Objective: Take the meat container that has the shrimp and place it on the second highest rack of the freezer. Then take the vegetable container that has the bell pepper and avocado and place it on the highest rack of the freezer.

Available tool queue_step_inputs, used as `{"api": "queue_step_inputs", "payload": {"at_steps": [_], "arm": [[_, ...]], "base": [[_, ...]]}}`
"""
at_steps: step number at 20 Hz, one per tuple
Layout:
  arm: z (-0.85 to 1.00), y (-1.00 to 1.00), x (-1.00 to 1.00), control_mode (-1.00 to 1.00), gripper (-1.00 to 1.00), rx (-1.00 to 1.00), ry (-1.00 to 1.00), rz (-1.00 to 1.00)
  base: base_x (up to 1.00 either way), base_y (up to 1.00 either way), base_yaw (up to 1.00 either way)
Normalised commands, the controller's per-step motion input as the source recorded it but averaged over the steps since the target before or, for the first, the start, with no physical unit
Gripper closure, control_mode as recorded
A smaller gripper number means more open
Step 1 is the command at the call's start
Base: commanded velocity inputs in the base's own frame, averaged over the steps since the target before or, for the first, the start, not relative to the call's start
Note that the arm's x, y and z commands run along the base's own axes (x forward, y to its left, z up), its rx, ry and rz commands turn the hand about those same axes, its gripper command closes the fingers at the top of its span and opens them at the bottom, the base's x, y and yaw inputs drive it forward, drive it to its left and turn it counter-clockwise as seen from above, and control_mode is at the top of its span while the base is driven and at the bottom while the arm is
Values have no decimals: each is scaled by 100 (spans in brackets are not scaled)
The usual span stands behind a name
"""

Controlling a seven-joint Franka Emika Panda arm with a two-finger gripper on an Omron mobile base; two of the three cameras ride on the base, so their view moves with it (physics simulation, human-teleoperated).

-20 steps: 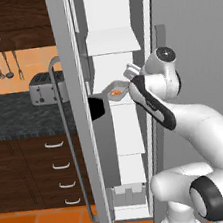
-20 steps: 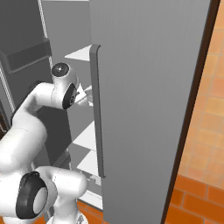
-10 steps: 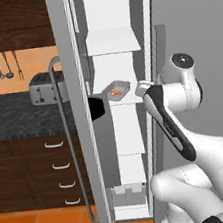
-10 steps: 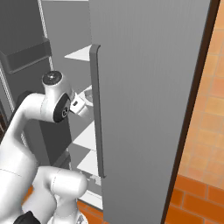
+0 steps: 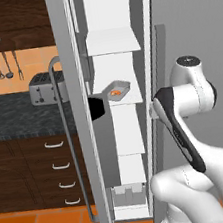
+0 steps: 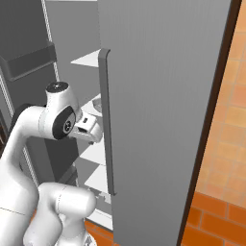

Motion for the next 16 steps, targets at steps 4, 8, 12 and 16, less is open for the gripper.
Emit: {"api": "queue_step_inputs", "payload": {"at_steps": [4,8,12,16], "arm": [[-56,-17,-70,-100,-100,1,1,22],[-31,0,-63,-100,-100,4,0,21],[-31,18,-43,-100,-100,3,0,11],[-1,27,-35,-100,-100,1,0,6]], "base": [[0,0,0],[0,0,0],[0,0,0],[0,0,0]]}}
